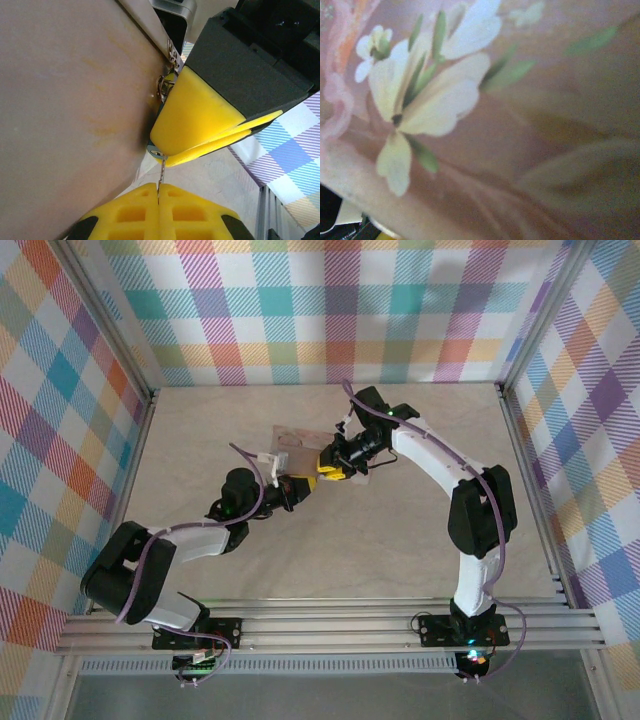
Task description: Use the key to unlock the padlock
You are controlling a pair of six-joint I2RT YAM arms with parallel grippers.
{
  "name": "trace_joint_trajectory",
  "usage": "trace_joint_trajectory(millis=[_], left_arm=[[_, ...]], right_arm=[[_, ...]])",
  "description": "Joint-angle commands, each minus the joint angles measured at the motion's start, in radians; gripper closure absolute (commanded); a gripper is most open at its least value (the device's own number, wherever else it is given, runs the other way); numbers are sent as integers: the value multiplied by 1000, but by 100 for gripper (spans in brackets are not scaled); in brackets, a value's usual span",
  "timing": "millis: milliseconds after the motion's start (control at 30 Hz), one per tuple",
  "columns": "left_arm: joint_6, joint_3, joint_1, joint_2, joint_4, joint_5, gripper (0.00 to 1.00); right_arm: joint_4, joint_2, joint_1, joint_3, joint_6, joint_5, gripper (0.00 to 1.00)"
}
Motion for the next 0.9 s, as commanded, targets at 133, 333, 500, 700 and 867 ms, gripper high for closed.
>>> trace_joint_trajectory(millis=[133,333,500,700,867], left_arm=[[-16,43,8,33,58,20,100],[-24,44,8,38,64,3,100],[-29,33,14,26,68,-42,100],[-29,31,21,23,71,-42,100],[-33,24,22,24,97,-34,100]], right_arm=[[17,7,-2,68,-43,-83,100],[6,20,-2,77,-49,-93,100],[-1,21,-3,78,-56,-103,100],[-19,20,-4,81,-73,-142,100],[-56,27,-4,90,-101,-173,100]])
